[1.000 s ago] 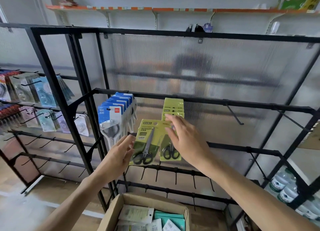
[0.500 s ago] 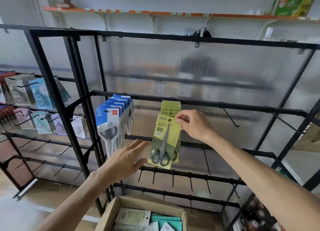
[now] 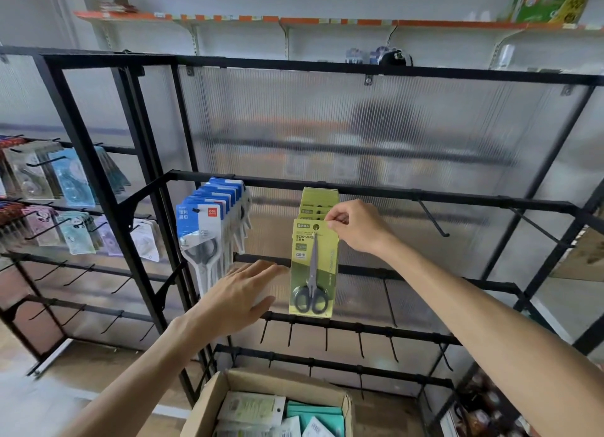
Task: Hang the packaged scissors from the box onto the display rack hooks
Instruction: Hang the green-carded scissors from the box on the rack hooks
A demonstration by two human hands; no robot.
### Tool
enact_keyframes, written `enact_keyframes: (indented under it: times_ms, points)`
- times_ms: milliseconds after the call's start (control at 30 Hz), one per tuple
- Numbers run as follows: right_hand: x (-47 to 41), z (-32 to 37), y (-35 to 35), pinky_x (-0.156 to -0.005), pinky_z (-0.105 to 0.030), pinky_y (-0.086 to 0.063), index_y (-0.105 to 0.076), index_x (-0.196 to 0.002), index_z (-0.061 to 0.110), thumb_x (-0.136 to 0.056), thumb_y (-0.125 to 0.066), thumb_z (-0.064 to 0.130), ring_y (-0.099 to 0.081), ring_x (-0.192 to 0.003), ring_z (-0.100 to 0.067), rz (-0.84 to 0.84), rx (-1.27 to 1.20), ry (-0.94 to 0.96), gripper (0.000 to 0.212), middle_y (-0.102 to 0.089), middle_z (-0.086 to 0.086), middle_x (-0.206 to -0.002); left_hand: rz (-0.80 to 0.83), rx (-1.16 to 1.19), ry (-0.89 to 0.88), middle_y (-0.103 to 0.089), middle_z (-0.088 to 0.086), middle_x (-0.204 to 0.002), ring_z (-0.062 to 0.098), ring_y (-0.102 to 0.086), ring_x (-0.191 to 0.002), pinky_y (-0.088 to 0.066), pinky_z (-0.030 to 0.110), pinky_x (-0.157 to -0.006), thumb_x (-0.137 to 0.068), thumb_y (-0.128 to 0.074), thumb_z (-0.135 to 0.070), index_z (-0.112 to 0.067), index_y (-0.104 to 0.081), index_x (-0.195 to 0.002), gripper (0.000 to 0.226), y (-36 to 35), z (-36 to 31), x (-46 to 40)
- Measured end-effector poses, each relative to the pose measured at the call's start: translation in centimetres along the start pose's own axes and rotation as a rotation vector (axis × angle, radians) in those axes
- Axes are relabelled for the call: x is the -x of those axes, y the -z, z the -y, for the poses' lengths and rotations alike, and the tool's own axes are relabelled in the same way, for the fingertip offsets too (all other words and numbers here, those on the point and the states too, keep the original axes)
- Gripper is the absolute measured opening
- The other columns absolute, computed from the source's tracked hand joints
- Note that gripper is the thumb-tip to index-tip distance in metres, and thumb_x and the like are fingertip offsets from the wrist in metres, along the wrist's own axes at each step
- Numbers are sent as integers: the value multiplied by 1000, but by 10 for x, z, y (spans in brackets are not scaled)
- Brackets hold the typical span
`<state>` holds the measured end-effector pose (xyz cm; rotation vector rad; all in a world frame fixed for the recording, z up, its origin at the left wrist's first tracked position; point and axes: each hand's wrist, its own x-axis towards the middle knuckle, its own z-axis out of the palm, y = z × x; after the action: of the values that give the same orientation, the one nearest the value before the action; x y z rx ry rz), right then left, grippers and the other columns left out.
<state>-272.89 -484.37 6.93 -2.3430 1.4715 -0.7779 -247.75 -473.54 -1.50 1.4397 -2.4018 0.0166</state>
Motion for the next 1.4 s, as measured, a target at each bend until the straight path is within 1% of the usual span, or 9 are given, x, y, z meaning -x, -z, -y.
enact_keyframes:
  times_ms: [233,333,433,533,800,933,1033,1233,1400]
  points:
    - [-10,3,-10,-70,-14,-43,-73,-101,9,-97,-60,12,-60,-83,-10,-44,103,-20,13,-72,-2,-103,-1,27,-16,-43,-13,-145,10,-48,-129,-46,37,-106,-96,-58,-33,-42,-30,-145,57,-2,-2,2]
    - [-9,2,-23,-65,-15,-45,-71,-98,12,-93,-68,16,-63,-82,-12,-127,78,-30,8,-72,-2,-99,2,36,-18,-43,-14,-144,9,-46,-131,-44,37,-108,-95,-56,-35,-43,-30,-145,57,-3,-2,4]
    - [-3,-7,-32,-72,-22,-44,-66,-102,16,-85,-77,27,-59,-90,-13,-179,56,-53,23,-64,5,-101,15,46,-10,-44,-14,-143,9,-47,-129,-45,38,-106,-94,-49,-41,-45,-28,-145,56,-6,-1,10]
    - [-5,-12,-36,-67,-17,-40,-60,-106,16,-80,-82,30,-57,-90,-13,-205,15,-118,36,-59,5,-102,29,37,4,-43,-14,-143,10,-47,-129,-45,41,-106,-92,-45,-44,-44,-28,-146,56,-10,4,11]
    - [-21,-17,-46,-63,-19,-39,-49,-101,15,-78,-83,33,-55,-87,-15,-256,-16,-209,45,-55,0,-101,30,51,4,-42,-14,-143,10,-46,-129,-45,38,-105,-96,-56,-35,-46,-23,-147,62,-16,5,2]
    - [-25,-20,-46,-80,-29,-47,-46,-114,16,-77,-83,39,-51,-101,-16,-254,1,-224,57,-49,-1,-116,42,54,2,-40,-16,-142,8,-46,-126,-43,32,-103,-97,-55,-35,-44,-25,-147,59,-24,0,1]
    - [-24,-26,-43,-100,-31,-41,-41,-135,14,-77,-83,36,-45,-122,-18,-118,-25,-164,75,-45,-4,-137,33,60,-4,-40,-17,-142,6,-45,-126,-41,27,-103,-98,-55,-35,-46,-23,-148,60,-26,-2,2]
    - [-23,-23,-40,-108,-33,-38,-33,-147,13,-82,-79,28,-43,-131,-21,-24,-4,-104,82,-42,-5,-145,44,69,19,-41,-15,-143,8,-46,-128,-43,33,-105,-96,-57,-35,-43,-26,-149,62,-28,0,-4]
    - [-41,-17,-24,-122,-40,-14,-9,-159,12,-78,-83,34,-10,-153,-23,154,100,-67,112,-6,-5,-167,14,70,12,-39,-13,-148,9,-44,-130,-40,29,-105,-97,-57,-33,-38,-28,-150,61,-25,-8,-18]
